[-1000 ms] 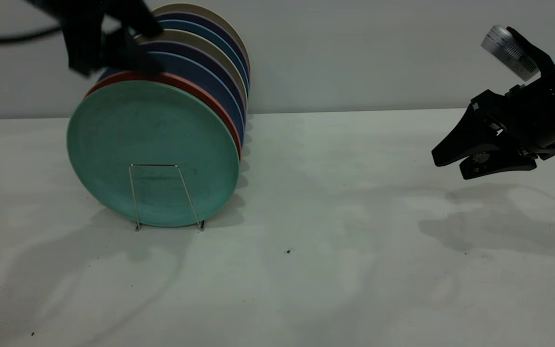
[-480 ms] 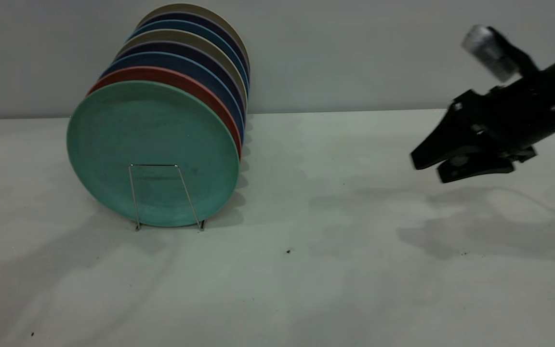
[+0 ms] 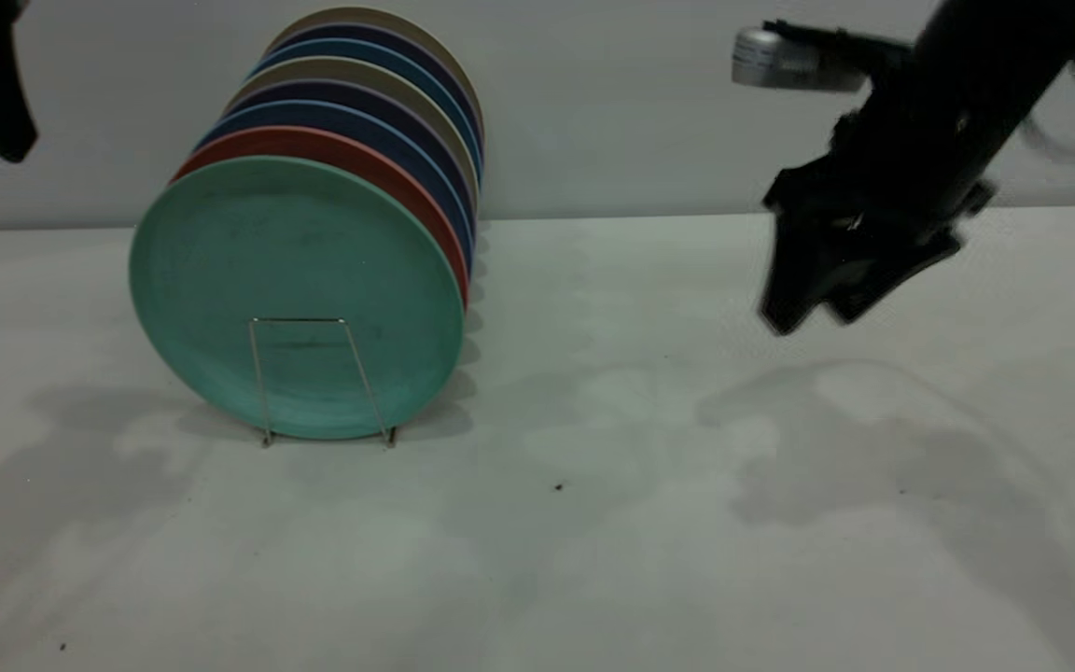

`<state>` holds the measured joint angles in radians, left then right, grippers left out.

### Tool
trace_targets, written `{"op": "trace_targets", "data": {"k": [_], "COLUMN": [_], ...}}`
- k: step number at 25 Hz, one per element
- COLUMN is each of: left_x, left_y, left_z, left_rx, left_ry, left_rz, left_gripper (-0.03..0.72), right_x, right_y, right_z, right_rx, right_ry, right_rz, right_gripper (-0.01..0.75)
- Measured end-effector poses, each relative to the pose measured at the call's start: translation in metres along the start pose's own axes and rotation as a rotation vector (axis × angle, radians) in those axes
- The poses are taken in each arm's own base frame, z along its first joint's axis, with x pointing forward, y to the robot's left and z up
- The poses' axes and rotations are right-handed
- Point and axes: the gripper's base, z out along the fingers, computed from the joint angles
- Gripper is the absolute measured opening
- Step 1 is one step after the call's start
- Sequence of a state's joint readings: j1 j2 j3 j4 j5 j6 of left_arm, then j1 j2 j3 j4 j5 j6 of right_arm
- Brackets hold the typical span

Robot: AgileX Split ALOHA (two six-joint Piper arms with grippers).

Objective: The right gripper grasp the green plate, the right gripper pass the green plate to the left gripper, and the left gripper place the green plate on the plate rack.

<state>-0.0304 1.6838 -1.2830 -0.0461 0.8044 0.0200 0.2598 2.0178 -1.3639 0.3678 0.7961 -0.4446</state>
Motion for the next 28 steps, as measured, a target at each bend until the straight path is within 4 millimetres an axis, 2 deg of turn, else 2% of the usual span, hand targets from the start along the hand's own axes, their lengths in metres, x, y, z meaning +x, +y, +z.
{"op": "trace_targets", "data": {"k": [3,7,11,14,18,24,28], "left_x": [0.007,0.029,0.058,0.080,0.116,0.168,0.203], "left_y": [0.000,0.000,-0.001,-0.002,-0.005,-0.006,-0.007], "left_z": [-0.012,-0.031,-0.048,-0.064,-0.093,-0.136,-0.160], "left_rx": [-0.004,-0.003,0.001,0.013,0.035,0.043,0.049], "left_ry": [-0.006,-0.017,-0.031,-0.050,-0.095,-0.215,-0.295], "left_rz": [-0.001,-0.003,-0.007,-0.018,-0.031,-0.022,-0.015], "left_gripper": [0.562,0.544,0.533,0.531,0.530,0.530,0.530], "right_x": [0.008,0.025,0.036,0.056,0.099,0.170,0.210], "right_y": [0.002,0.004,0.018,0.034,0.054,0.072,0.080], "right_z": [-0.037,-0.092,-0.141,-0.171,-0.197,-0.212,-0.216], "right_rx": [0.181,0.343,0.365,0.325,0.262,0.229,0.232], "right_ry": [0.127,0.214,0.112,0.038,-0.013,-0.068,-0.120], "right_rz": [0.045,0.102,0.112,0.118,0.089,0.062,0.054], "right_gripper": [0.509,0.509,0.509,0.509,0.509,0.507,0.508]}}
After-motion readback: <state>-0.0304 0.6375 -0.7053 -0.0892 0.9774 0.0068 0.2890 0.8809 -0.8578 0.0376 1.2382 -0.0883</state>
